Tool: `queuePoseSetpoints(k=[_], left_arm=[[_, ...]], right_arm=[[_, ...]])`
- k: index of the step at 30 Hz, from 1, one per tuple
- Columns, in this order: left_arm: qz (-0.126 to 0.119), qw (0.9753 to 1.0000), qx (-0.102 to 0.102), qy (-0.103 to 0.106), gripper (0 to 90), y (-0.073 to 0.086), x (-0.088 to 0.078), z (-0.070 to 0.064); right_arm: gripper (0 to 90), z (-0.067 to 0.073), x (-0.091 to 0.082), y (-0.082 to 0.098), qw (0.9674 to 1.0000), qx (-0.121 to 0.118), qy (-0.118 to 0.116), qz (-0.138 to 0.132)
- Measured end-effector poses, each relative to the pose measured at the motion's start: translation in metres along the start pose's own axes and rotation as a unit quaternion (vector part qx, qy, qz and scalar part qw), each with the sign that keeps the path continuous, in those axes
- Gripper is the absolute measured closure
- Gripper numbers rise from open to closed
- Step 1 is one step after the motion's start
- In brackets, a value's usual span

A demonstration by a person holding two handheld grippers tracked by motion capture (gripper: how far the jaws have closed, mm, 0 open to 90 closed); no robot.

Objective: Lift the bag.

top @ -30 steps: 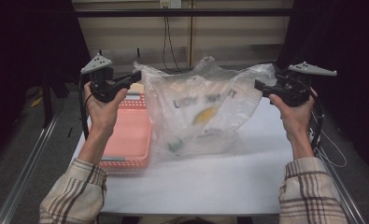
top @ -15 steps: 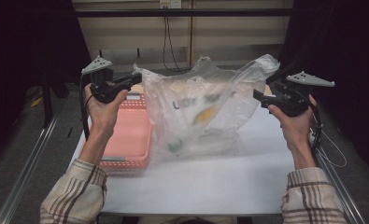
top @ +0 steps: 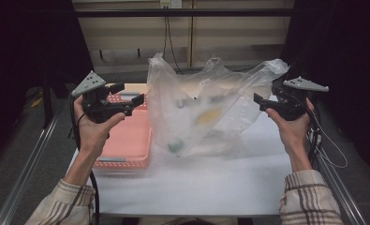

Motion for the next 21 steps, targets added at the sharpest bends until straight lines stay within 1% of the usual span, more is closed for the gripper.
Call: queuePoseSetpoints(k=[1,2,5,7,8,9,10,11,12,14,16,17,19,21], left_arm=[[0.004,1.0,0.002,-0.002,13.1,0.004,-0.001,-0.001],[0.006,1.0,0.002,-0.004,13.1,0.007,-0.002,-0.002],[0.016,0.9999,0.004,-0.006,12.2,0.019,-0.002,-0.002],[0.022,0.9997,-0.001,-0.007,11.9,0.027,0.001,0.0],[0.03,0.9995,-0.002,-0.009,11.7,0.032,0.004,0.002],[0.037,0.9992,-0.003,-0.011,11.7,0.036,0.006,0.003],[0.043,0.999,-0.004,-0.011,11.2,0.041,0.008,0.005],[0.047,0.9988,-0.008,-0.011,11.2,0.045,0.01,0.005],[0.053,0.9985,-0.006,-0.011,11.2,0.048,0.011,0.006],[0.061,0.998,-0.009,-0.013,11.2,0.054,0.013,0.007],[0.069,0.9974,-0.008,-0.017,11.2,0.061,0.012,0.007],[0.069,0.9974,-0.008,-0.017,11.2,0.061,0.012,0.007],[0.071,0.9972,-0.01,-0.021,11.2,0.065,0.01,0.008],[0.073,0.997,-0.01,-0.025,11.2,0.068,0.007,0.008]], right_arm=[[20.0,-0.001,0.005,0.002,1.0,0.001,0.002,0.005],[21.0,-0.001,0.005,0.002,1.0,0.001,0.002,0.005],[24.3,0.002,0.019,0.005,0.9999,0.001,0.006,0.011],[25.1,0.004,0.029,0.008,0.9998,0.003,0.007,0.021],[25.5,0.006,0.033,0.01,0.9996,0.004,0.006,0.026],[25.5,0.006,0.033,0.01,0.9996,0.004,0.006,0.026],[26.5,0.009,0.039,0.014,0.9995,0.0,0.01,0.031],[26.5,0.009,0.039,0.014,0.9995,0.0,0.01,0.031],[26.1,0.01,0.04,0.015,0.9995,0.003,0.006,0.031],[24.7,0.01,0.039,0.02,0.9996,0.008,-0.004,0.028],[23.9,0.009,0.032,0.024,0.9995,0.013,-0.016,0.024],[23.9,0.009,0.032,0.024,0.9995,0.013,-0.016,0.024],[22.5,0.007,0.021,0.029,0.9996,0.011,-0.018,0.02],[22.0,0.005,0.009,0.035,0.9994,0.016,-0.028,0.015]])
Point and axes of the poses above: each handheld gripper's, and its own axes: x roughly forward along the jaws, y roughly out of its underside, z roughly to its left, the point moved 2 cm from there along x, roughly forward along the jaws, and after that the axes turned 13 degrees about y, right-handed, at the moved point
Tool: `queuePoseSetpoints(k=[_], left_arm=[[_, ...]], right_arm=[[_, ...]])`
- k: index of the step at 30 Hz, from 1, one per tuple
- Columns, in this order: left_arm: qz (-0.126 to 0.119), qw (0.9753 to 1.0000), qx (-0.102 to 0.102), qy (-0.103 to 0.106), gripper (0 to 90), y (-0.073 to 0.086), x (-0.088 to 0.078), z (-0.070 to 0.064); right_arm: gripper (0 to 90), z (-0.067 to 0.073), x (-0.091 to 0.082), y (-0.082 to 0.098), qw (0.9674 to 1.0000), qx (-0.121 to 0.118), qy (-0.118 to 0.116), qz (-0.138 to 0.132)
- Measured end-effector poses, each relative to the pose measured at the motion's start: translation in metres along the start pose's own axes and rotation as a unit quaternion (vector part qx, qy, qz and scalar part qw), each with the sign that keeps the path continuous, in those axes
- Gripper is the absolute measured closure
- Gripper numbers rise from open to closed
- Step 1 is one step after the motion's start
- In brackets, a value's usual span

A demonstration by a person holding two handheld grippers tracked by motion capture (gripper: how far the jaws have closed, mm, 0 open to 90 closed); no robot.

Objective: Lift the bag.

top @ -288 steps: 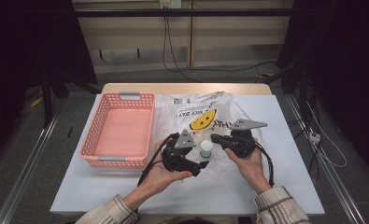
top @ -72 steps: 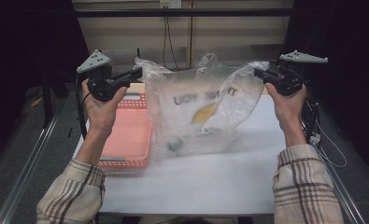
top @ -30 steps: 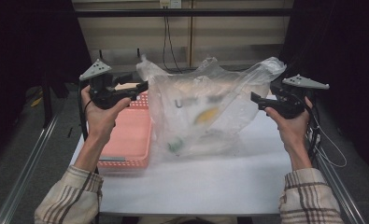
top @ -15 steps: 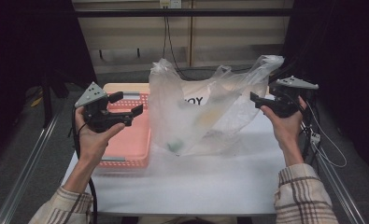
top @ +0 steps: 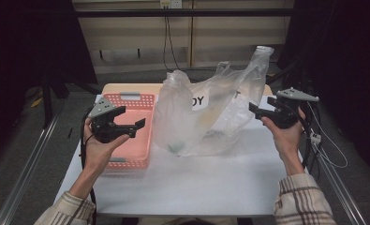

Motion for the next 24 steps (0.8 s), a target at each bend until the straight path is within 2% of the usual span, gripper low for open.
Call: queuePoseSetpoints(k=[7,13,20,24], left_arm=[[0.017,0.9998,0.0,-0.005,8.6,0.016,-0.006,-0.003],[0.014,0.9999,0.0,-0.002,5.7,0.03,-0.014,-0.011],[-0.001,0.9999,-0.013,-0.008,5.7,0.045,-0.027,-0.017],[0.011,0.9999,-0.01,-0.009,6.2,0.053,-0.031,-0.022]], right_arm=[[20.7,-0.004,-0.031,0.024,1.0,0.003,-0.009,-0.002],[18.7,-0.003,-0.043,0.044,0.9999,0.001,-0.014,0.007],[16.9,0.001,-0.057,0.057,0.9998,0.0,-0.017,0.01],[16.5,0.006,-0.066,0.065,0.9997,-0.001,-0.02,0.012]])
Point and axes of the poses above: each handheld gripper's, and its own axes: x roughly forward along the jaws, y roughly out of its underside, z roughly to its left, the point moved 2 cm from there along x, roughly forward along the jaws, and after that the axes turned 13 degrees about y, right-handed, at the moved point
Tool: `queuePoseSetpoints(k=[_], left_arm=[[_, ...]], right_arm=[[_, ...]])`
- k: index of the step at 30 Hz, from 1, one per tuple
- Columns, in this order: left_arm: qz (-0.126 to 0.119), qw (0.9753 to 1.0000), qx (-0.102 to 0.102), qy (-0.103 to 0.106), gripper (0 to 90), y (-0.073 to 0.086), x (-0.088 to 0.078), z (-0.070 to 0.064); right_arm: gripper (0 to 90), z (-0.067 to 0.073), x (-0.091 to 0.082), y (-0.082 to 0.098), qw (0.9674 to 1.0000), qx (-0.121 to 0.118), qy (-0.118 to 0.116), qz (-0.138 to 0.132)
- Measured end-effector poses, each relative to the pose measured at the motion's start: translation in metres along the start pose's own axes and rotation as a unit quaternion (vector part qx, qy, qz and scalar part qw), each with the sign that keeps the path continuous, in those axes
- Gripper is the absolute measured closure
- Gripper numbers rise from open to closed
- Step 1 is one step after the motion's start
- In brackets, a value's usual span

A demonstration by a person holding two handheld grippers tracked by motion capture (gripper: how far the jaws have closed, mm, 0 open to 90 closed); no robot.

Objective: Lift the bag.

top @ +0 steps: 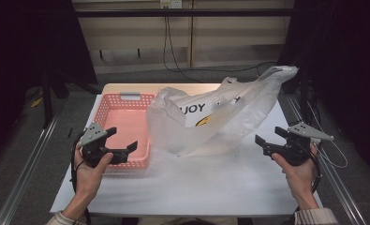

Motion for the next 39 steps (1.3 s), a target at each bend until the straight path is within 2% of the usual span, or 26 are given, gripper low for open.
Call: queuePoseSetpoints(k=[2,11,15,20,25,29,31,32,34,39], left_arm=[[0.006,1.0,-0.001,-0.001,6.2,0.004,-0.003,-0.003],[0.002,1.0,0.001,-0.002,6.5,0.019,-0.016,-0.019],[-0.001,1.0,-0.003,-0.006,6.5,0.03,-0.018,-0.025],[0.004,1.0,0.003,-0.001,6.5,0.041,-0.015,-0.031],[0.015,0.9999,-0.003,0.004,6.5,0.053,-0.012,-0.029],[0.002,0.9999,-0.011,0.0,6.4,0.056,-0.017,-0.027],[0.003,1.0,-0.005,-0.003,6.4,0.057,-0.017,-0.026],[0.0,0.9999,-0.01,-0.002,6.4,0.058,-0.016,-0.026],[0.002,1.0,0.0,-0.002,6.3,0.059,-0.015,-0.025],[-0.005,1.0,-0.003,-0.007,6.3,0.06,-0.018,-0.025]], right_arm=[[16.1,0.002,-0.003,0.003,1.0,-0.005,-0.001,0.001],[14.7,0.01,-0.018,0.02,0.9999,-0.011,-0.002,0.001],[15.3,0.012,-0.025,0.031,1.0,-0.005,0.005,-0.001],[15.4,0.011,-0.032,0.046,1.0,0.003,0.009,0.001],[15.5,0.008,-0.035,0.058,0.9998,0.009,0.014,0.008],[15.5,0.004,-0.034,0.063,0.9996,0.014,0.019,0.014],[15.1,0.001,-0.032,0.066,0.9995,0.018,0.018,0.02],[14.8,0.0,-0.031,0.067,0.9994,0.022,0.015,0.024],[14.5,-0.001,-0.03,0.07,0.9991,0.025,0.016,0.031],[14.4,0.002,-0.027,0.073,0.9989,0.011,0.016,0.042]])
Point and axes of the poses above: each handheld gripper's, and its own axes: x roughly forward along the jaws, y roughly out of its underside, z roughly to its left, the point moved 2 cm from there along x, roughly forward along the jaws, and after that the axes turned 13 degrees about y, right-handed, at the moved point
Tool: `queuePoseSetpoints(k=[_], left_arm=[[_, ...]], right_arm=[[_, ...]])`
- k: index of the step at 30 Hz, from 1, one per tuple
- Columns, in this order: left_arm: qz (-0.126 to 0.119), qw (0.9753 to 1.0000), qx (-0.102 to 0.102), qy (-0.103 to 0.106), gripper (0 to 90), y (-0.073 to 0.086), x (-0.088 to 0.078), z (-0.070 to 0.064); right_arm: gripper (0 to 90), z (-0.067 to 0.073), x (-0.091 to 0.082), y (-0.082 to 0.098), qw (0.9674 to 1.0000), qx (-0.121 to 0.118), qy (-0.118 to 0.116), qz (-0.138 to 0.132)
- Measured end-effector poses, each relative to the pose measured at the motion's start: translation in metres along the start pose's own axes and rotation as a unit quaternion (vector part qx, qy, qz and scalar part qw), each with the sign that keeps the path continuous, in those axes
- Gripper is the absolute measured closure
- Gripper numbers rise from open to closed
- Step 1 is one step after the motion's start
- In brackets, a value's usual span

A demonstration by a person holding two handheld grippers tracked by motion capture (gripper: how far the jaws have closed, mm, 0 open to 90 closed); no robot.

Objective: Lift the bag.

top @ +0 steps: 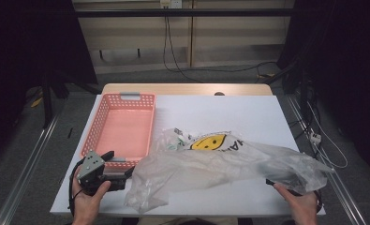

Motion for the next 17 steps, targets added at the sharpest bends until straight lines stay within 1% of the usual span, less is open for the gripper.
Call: queuePoseSetpoints(k=[2,3,7,11,17], left_arm=[[-0.004,1.0,-0.003,0.001,6.3,-0.0001,-0.0005,0.0009],[-0.008,0.9999,-0.007,0.0,6.3,-0.0002,-0.0006,0.0006],[-0.005,1.0,-0.001,0.0,6.3,-0.0008,-0.0014,0.0013],[-0.01,0.9999,-0.005,-0.001,6.3,-0.0013,-0.0017,0.0011],[-0.01,0.9999,-0.002,-0.002,6.3,-0.0018,-0.0019,0.0021]], right_arm=[[13.8,0.0007,0.002,0.0009,1.0,-0.004,0.0,0.005],[13.8,0.0007,0.0027,0.001,1.0,-0.004,-0.001,0.006],[13.8,0.0011,0.0041,0.0008,0.9999,-0.006,-0.002,0.009],[13.8,0.0009,0.0046,0.0008,0.9999,-0.007,-0.005,0.009],[13.7,0.0012,0.0052,0.0005,0.9999,-0.007,-0.007,0.008]])
Point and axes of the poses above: each handheld gripper's, and its own axes: x roughly forward along the jaws, y roughly out of its underside, z roughly to its left, the point moved 2 cm from there along x, roughly forward along the jaws, and after that the axes turned 13 degrees about y, right-handed, at the moved point
